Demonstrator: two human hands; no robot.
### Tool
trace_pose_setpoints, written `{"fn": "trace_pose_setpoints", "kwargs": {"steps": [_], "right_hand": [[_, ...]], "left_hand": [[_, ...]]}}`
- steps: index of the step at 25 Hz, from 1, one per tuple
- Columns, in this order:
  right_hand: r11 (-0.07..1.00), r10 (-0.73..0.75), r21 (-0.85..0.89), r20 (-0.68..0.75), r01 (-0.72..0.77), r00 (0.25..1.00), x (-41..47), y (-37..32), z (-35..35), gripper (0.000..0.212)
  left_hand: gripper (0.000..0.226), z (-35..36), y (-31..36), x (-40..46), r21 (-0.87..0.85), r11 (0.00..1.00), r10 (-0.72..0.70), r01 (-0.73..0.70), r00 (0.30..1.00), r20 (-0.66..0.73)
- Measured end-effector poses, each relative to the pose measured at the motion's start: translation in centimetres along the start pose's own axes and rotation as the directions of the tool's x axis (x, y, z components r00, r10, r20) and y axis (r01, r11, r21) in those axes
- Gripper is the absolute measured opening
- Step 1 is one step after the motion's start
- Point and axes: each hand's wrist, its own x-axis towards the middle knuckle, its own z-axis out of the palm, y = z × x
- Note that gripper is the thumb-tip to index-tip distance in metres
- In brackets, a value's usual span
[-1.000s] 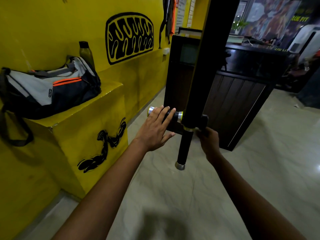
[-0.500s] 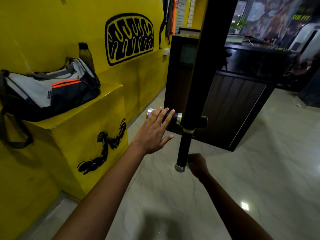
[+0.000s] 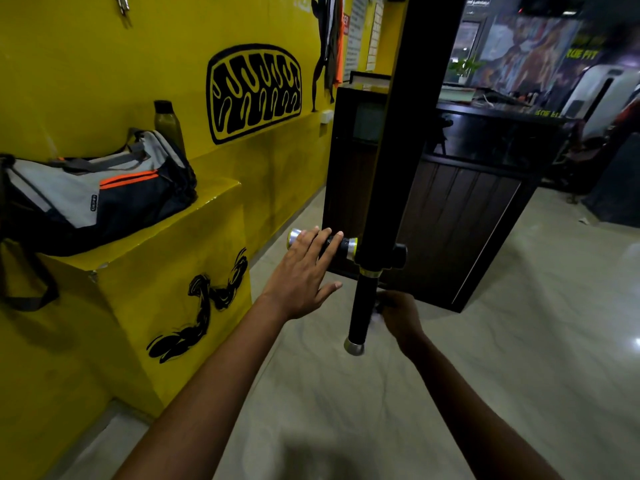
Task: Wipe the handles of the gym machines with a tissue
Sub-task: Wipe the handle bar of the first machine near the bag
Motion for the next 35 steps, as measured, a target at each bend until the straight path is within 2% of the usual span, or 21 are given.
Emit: {"fn": "trace_pose_setpoints", "kwargs": {"steps": [2, 4, 6, 9, 12, 14, 16, 17, 19, 21, 23, 25, 26, 27, 28, 30, 33, 35], "right_hand": [[0.985, -0.017, 0.169, -0.051, 0.025, 0.999, 0.2, -1.9, -1.2, 0.025], [0.921, 0.012, 0.387, -0.110, 0.032, 0.994, 0.5, -3.5, -2.1, 0.021], [0.884, 0.038, 0.467, -0.114, 0.020, 0.993, 0.5, -3.9, -2.3, 0.020], [0.895, 0.038, 0.445, -0.078, 0.001, 0.996, -0.1, -3.3, -1.9, 0.016], [0.945, 0.031, 0.327, -0.110, 0.006, 0.993, -0.7, -2.9, -2.3, 0.015], [0.980, 0.001, 0.196, -0.151, 0.029, 0.989, -1.1, -2.9, -2.7, 0.012], [0.986, -0.106, 0.105, -0.210, 0.131, 0.972, -1.7, -3.3, -3.0, 0.010], [0.969, -0.213, 0.065, -0.251, 0.236, 0.944, -2.2, -3.6, -3.1, 0.010], [0.883, -0.462, -0.057, -0.295, 0.467, 0.837, -3.2, -4.8, -3.4, 0.014], [0.767, -0.641, -0.236, -0.245, 0.597, 0.727, -4.2, -6.4, -3.5, 0.014], [0.631, -0.760, -0.443, -0.185, 0.637, 0.624, -4.9, -8.2, -3.3, 0.011], [0.438, -0.866, -0.622, -0.098, 0.649, 0.490, -4.7, -10.1, -2.4, 0.005], [0.346, -0.897, -0.686, -0.043, 0.639, 0.440, -4.6, -11.1, -1.8, 0.007], [0.284, -0.907, -0.728, 0.007, 0.624, 0.421, -4.4, -12.2, -1.2, 0.010], [0.247, -0.903, -0.763, 0.042, 0.597, 0.428, -4.1, -13.1, -0.6, 0.015], [0.236, -0.854, -0.825, 0.075, 0.513, 0.514, -3.0, -14.1, 0.3, 0.025], [0.321, -0.722, -0.850, 0.067, 0.419, 0.688, -1.9, -13.9, 1.7, 0.037], [0.403, -0.659, -0.827, 0.035, 0.392, 0.751, -1.7, -13.9, 2.6, 0.036]], "left_hand": [[0.080, -0.1, 0.0, 0.0, 0.004, 1.000, 0.002, -0.002, 1.000, 0.009], [0.080, -0.2, 0.1, 0.0, 0.008, 1.000, 0.005, -0.005, 1.000, 0.011], [0.080, -0.3, 0.1, 0.1, 0.011, 1.000, 0.005, -0.005, 1.000, 0.014], [0.079, -0.5, -0.1, 0.0, 0.018, 0.999, 0.026, -0.027, 0.999, 0.034], [0.077, -1.7, -1.1, 0.4, 0.001, 0.992, 0.129, -0.129, 0.991, 0.034], [0.075, -3.8, -1.5, 1.6, -0.006, 0.980, 0.197, -0.197, 0.980, -0.032], [0.075, -6.9, -1.6, 3.8, -0.004, 0.964, 0.262, -0.264, 0.957, -0.128], [0.075, -8.6, -1.5, 5.0, 0.017, 0.956, 0.292, -0.293, 0.941, -0.173], [0.072, -11.8, -1.6, 7.2, 0.103, 0.935, 0.356, -0.341, 0.899, -0.257], [0.067, -14.6, -1.9, 9.3, 0.216, 0.903, 0.422, -0.371, 0.858, -0.292], [0.064, -16.4, -2.0, 10.8, 0.317, 0.872, 0.463, -0.374, 0.841, -0.281], [0.063, -17.1, -2.1, 11.9, 0.377, 0.847, 0.484, -0.376, 0.838, -0.251], [0.063, -17.2, -2.2, 12.2, 0.399, 0.836, 0.490, -0.375, 0.839, -0.238], [0.063, -17.1, -2.2, 12.4, 0.416, 0.830, 0.491, -0.371, 0.841, -0.229], [0.063, -17.0, -2.4, 12.6, 0.423, 0.827, 0.491, -0.370, 0.841, -0.226], [0.063, -17.0, -2.6, 12.8, 0.432, 0.820, 0.499, -0.374, 0.838, -0.222], [0.063, -17.4, -2.8, 13.0, 0.442, 0.811, 0.507, -0.383, 0.837, -0.206], [0.063, -17.5, -2.9, 13.1, 0.439, 0.811, 0.509, -0.387, 0.837, -0.202]]}}
